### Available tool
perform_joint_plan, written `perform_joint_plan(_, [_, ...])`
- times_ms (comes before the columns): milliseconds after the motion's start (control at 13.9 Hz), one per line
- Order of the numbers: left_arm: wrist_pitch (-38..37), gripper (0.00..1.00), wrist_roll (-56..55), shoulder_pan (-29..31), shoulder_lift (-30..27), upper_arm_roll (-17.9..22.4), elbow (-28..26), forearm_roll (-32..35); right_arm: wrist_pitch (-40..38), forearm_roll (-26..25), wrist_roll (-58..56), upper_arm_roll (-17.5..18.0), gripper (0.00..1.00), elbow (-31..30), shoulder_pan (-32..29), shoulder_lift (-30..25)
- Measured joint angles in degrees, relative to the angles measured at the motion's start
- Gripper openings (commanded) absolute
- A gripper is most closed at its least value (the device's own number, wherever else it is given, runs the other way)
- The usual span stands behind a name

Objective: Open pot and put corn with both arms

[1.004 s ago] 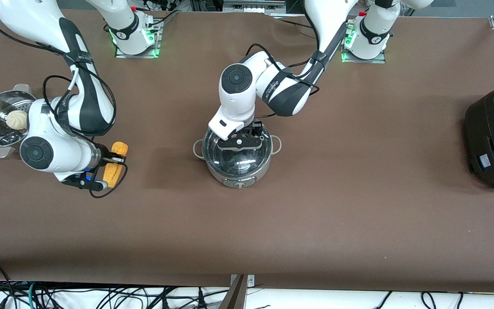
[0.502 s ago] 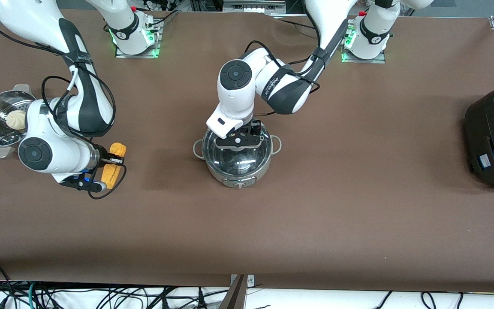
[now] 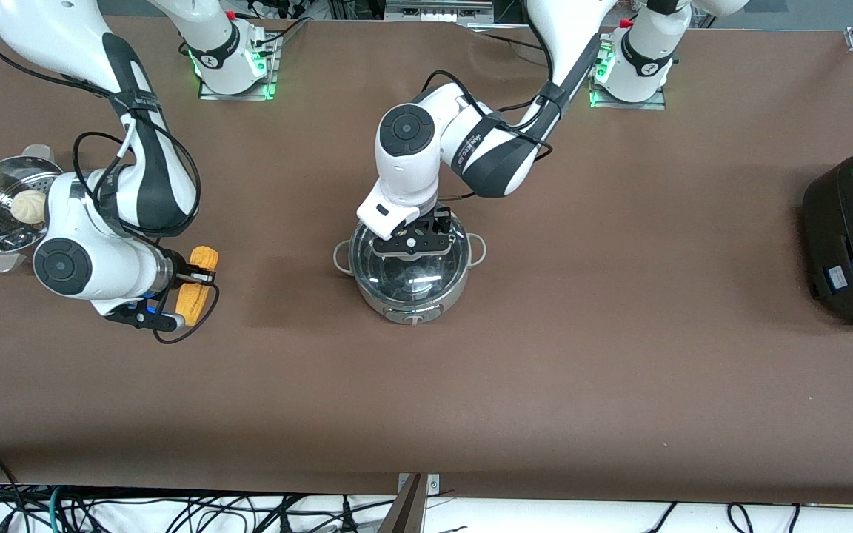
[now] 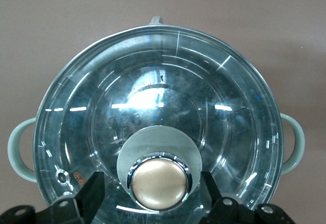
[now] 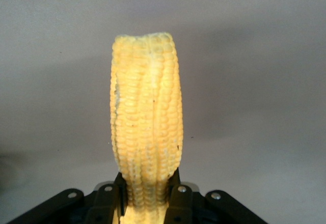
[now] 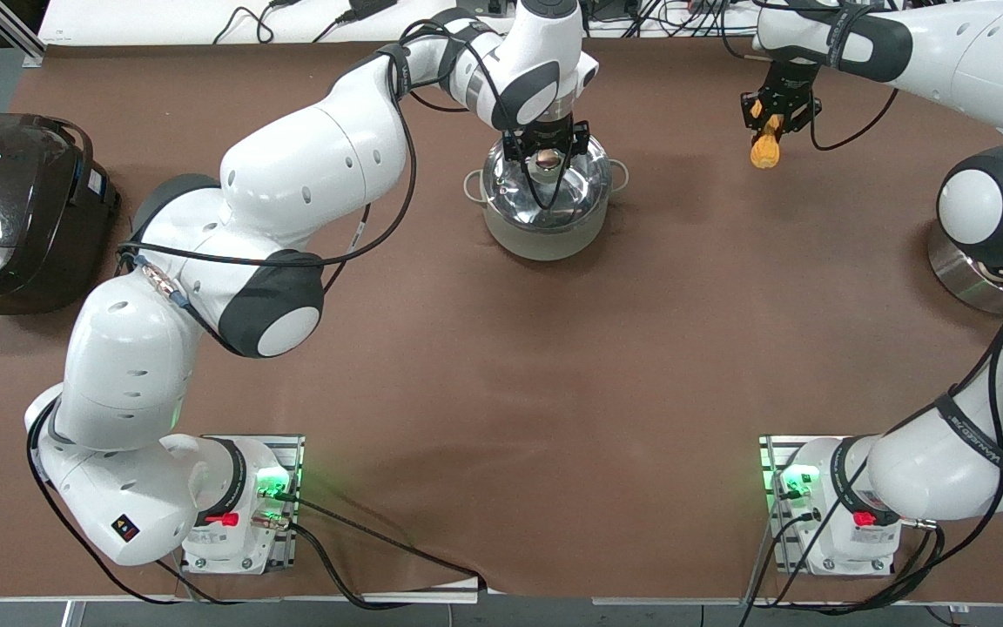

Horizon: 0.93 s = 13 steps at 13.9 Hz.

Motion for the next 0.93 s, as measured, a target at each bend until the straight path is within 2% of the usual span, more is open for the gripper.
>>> perform_joint_plan(287, [0.0, 0.83, -0.7, 0.0, 0.2, 0.0, 0.0, 0.0, -0.1, 0.0, 0.0, 0.0, 0.13, 0.0, 0.0, 0.1])
perform_joint_plan(430, [0.0, 0.72, -0.8, 0.0, 0.4, 0.0, 0.0, 0.0, -0.1, 0.0, 0.0, 0.0, 0.13, 0.0, 0.0, 0.1])
perform_joint_plan(789, [0.1, 0.65, -1.9, -0.1, 0.5, 0.0, 0.1, 0.0, -0.2, 0.0, 0.0, 0.0, 0.13, 0.0, 0.0, 0.1])
perform_joint_plan(933, [0.1, 0.54, -2.1, -0.1, 0.5, 0.0, 0.2, 0.0, -0.2, 0.0, 0.0, 0.0, 0.13, 0.0, 0.0, 0.1])
